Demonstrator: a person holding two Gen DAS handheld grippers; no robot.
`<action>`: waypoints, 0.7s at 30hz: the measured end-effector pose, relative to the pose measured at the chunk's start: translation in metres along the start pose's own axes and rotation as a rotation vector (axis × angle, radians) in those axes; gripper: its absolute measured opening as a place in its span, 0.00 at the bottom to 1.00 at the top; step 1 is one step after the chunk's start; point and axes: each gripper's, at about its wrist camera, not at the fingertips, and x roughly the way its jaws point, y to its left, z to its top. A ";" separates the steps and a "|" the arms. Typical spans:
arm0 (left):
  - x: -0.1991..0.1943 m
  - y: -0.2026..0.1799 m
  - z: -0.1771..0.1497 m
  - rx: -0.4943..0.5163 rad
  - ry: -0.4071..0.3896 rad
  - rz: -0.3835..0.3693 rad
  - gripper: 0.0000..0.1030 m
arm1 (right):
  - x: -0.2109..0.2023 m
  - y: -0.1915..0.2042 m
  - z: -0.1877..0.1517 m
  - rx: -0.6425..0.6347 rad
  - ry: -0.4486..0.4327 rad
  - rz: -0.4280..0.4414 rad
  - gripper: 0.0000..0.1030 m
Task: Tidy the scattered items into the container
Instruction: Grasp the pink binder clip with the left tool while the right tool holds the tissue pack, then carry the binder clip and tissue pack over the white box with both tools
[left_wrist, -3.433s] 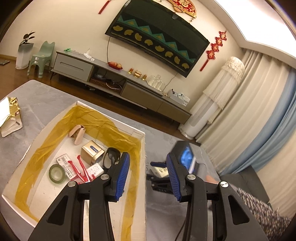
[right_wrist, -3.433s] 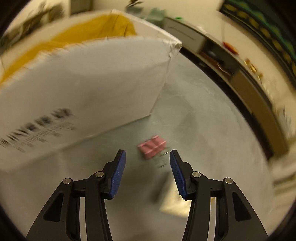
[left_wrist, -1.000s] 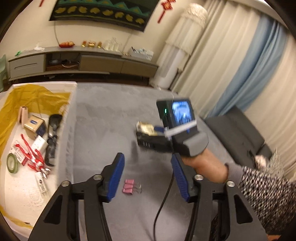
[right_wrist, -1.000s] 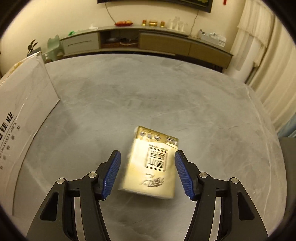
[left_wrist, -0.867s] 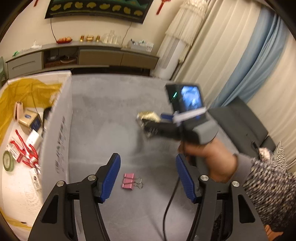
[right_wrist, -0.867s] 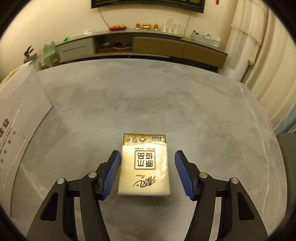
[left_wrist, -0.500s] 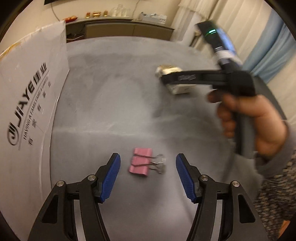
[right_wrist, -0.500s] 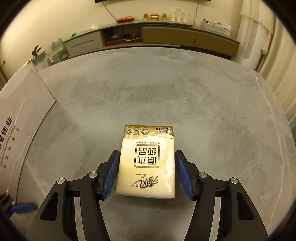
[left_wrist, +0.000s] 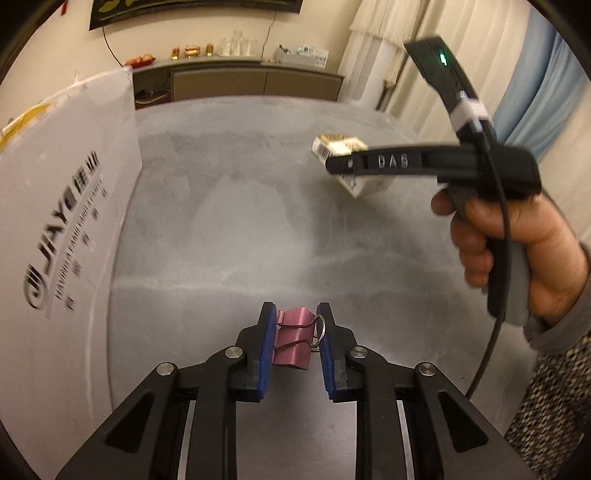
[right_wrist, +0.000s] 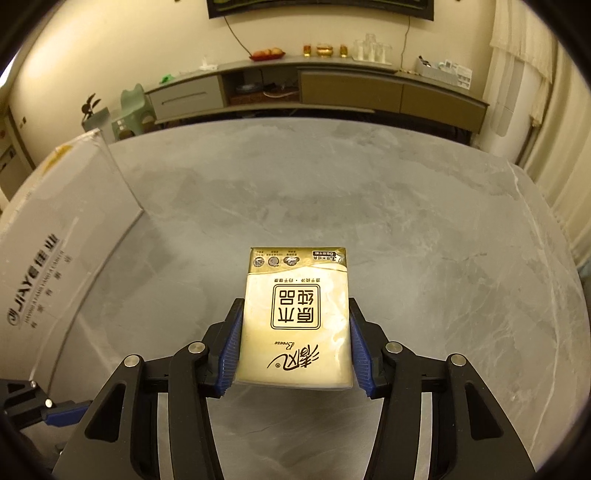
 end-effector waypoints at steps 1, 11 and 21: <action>-0.004 0.001 0.002 -0.005 -0.010 -0.004 0.23 | -0.002 0.002 0.000 0.000 -0.004 0.005 0.52; -0.035 -0.012 0.013 0.008 -0.088 -0.058 0.23 | -0.020 0.020 -0.005 0.019 -0.023 0.070 0.52; -0.065 -0.005 0.024 -0.019 -0.163 -0.084 0.23 | -0.046 0.037 -0.022 0.050 -0.070 0.077 0.52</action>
